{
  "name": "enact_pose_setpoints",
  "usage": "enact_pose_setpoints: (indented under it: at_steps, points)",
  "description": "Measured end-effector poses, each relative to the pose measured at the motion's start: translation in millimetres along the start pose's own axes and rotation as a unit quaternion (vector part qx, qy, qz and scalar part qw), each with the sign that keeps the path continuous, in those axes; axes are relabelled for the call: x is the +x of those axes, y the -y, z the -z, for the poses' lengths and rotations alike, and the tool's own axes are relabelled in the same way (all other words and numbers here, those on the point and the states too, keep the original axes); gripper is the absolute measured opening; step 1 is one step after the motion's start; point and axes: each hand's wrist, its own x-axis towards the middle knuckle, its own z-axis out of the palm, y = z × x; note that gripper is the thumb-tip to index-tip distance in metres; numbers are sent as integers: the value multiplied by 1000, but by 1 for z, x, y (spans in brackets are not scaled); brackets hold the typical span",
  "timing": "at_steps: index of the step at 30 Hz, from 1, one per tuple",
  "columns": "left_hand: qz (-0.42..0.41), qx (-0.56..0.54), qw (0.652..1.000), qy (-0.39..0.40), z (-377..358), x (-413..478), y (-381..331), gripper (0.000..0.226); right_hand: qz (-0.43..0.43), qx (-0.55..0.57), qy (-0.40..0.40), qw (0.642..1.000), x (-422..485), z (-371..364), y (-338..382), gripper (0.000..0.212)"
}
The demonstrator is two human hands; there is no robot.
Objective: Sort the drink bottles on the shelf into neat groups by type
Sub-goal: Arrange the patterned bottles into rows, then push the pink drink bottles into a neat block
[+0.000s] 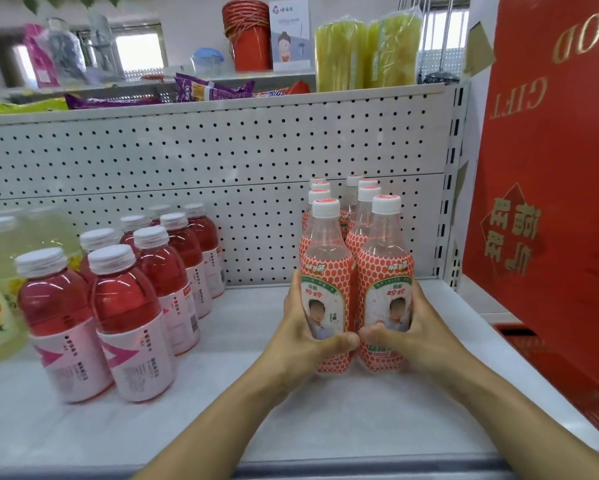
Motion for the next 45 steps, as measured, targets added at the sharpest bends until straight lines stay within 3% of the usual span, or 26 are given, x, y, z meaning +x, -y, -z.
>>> enact_pose_setpoints:
  at_steps: [6,10,13,22,26,29,34,36,39,41,43,45]
  points:
    - [-6,12,999,-32,-2,-1,5,99,-4,-3,-20,1000,-1,-1,-1,82]
    - [-45,156,983,-91,-1,-12,2,90,12,-93,-94,991,-10,-4,-1,88]
    - [-71,226,964,-119,2,-19,-1,79,30,-105,-106,988,-17,-6,3,76]
    - [-62,238,955,-165,-12,-23,-4,75,31,-110,-100,988,-24,-11,10,74]
    - [-40,277,948,-148,-10,-35,-10,79,37,-151,-121,980,-33,-20,9,88]
    - [-49,388,907,-158,0,-63,-13,92,63,-220,-173,958,-47,-38,13,95]
    - [-175,447,852,-206,54,-117,-12,79,231,-304,-241,892,-62,-94,28,77]
    - [-234,477,816,-225,94,-135,-11,77,247,-284,-206,903,-60,-131,33,77]
    - [-277,508,772,-263,164,-161,-13,82,200,-224,-119,946,-51,-194,38,82]
    - [-252,483,786,-292,209,-167,-14,92,146,-179,-67,971,-41,-230,42,88]
    - [-176,411,852,-272,245,-162,-17,108,85,-141,-30,986,-26,-256,42,98]
    - [-107,305,926,-196,268,-150,-17,109,54,-132,7,990,-13,-272,42,105]
